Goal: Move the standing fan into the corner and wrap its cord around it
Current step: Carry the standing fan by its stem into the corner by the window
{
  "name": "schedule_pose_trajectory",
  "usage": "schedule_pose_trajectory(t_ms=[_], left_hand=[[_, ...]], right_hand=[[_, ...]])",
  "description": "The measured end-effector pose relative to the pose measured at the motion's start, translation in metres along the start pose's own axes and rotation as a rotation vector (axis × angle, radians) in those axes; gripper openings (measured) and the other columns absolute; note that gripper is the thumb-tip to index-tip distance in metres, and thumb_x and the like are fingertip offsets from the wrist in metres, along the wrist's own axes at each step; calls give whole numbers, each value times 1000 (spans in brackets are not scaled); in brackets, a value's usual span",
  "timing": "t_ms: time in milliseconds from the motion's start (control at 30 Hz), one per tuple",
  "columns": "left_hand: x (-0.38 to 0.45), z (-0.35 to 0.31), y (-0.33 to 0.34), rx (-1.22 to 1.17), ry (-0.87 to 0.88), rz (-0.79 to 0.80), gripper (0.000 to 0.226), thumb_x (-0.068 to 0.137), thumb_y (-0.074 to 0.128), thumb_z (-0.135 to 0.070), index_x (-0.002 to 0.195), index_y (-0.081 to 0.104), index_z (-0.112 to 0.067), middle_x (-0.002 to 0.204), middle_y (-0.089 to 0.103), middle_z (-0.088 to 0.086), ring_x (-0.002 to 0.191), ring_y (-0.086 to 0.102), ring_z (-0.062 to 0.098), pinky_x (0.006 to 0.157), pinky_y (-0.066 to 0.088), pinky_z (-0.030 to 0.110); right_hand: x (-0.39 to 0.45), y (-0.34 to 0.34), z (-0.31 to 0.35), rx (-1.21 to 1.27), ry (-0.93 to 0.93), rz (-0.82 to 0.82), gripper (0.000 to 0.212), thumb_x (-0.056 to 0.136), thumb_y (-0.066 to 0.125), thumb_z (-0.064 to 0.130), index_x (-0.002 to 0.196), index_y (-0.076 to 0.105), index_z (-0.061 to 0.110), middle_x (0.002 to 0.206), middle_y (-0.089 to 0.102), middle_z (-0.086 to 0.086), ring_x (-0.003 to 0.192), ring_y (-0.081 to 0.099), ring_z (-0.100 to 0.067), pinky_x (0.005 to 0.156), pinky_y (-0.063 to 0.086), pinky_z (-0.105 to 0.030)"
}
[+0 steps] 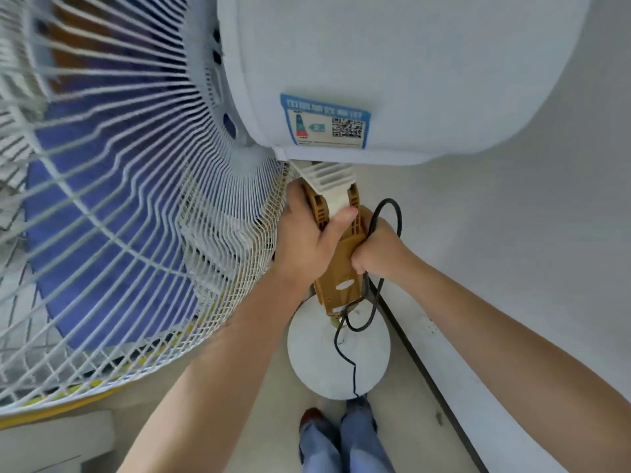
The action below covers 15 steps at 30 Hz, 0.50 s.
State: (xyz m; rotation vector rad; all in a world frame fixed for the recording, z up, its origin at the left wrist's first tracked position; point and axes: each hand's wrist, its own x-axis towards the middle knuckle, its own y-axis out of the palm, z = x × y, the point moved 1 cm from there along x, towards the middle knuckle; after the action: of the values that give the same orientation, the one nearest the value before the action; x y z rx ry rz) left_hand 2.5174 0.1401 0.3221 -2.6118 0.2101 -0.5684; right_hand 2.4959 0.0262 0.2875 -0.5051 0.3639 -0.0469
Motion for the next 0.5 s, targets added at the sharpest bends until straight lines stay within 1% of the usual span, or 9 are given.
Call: schedule_pose_trajectory(t_ms=[67,133,167,200,267,333,367,433,500], left_hand=[[3,0,6,-9,-13,-6,81,70,50,-51,117,37,14,103,61,29,89,58,28,62,34,12],[2,-3,10,-13,-22,-7,88,73,47,-62,113,38,16,102,60,29,88,55,25,63,33,11],[3,-5,12,-16,-21,-13,88,73,47,-62,113,38,16,103,59,29,89,54,24,64,33,11],[2,-8,15,-16,-32,-4,81,74,51,-55,113,38,15,104,59,29,92,56,26,66,32,11],[6,-6,17,33,-51,-40,69,72,55,-38,116,38,13,110,58,29,99,57,34,69,30,11],[9,-5,17,51,-32,-68,69,71,54,-35,116,38,14,112,57,30,102,55,34,72,28,10],[10,-2,14,57,-23,-76,70,71,55,-36,116,37,14,113,56,30,103,54,31,74,29,11],[11,-3,14,49,-23,-78,68,74,59,-32,118,35,14,116,55,30,105,53,31,77,30,12],[12,-5,13,42,-18,-86,61,78,64,-20,119,35,15,117,54,31,105,51,29,75,28,10]], right_hand=[[4,-4,-2,-13,-4,27,29,71,49,-12,86,47,13,70,54,1,66,53,-10,51,45,-18],[2,-18,1,-71,41,105,37,78,48,-6,110,50,12,97,63,-7,82,61,-19,67,54,-20],[2,-29,3,-104,103,164,44,81,47,-4,122,46,12,111,61,-10,82,63,-21,66,57,-22],[-6,-43,2,-115,212,215,45,82,43,-4,125,44,11,114,61,-13,71,65,-20,53,55,-20],[-13,-68,5,-235,375,328,30,82,36,-2,107,53,-2,96,67,-25,40,56,-17,32,39,-15],[-30,-87,2,-539,518,417,21,83,36,4,78,54,-5,67,66,-25,30,43,-16,34,33,-16],[-35,-92,1,-671,563,476,22,83,35,6,72,51,-4,54,63,-22,27,40,-15,35,32,-15],[-51,-100,2,-757,628,554,19,83,33,6,81,49,-4,34,58,-14,21,36,-13,34,30,-10],[-55,-105,8,-627,583,574,17,84,38,10,90,51,1,31,58,-8,20,36,-12,31,26,-7]])
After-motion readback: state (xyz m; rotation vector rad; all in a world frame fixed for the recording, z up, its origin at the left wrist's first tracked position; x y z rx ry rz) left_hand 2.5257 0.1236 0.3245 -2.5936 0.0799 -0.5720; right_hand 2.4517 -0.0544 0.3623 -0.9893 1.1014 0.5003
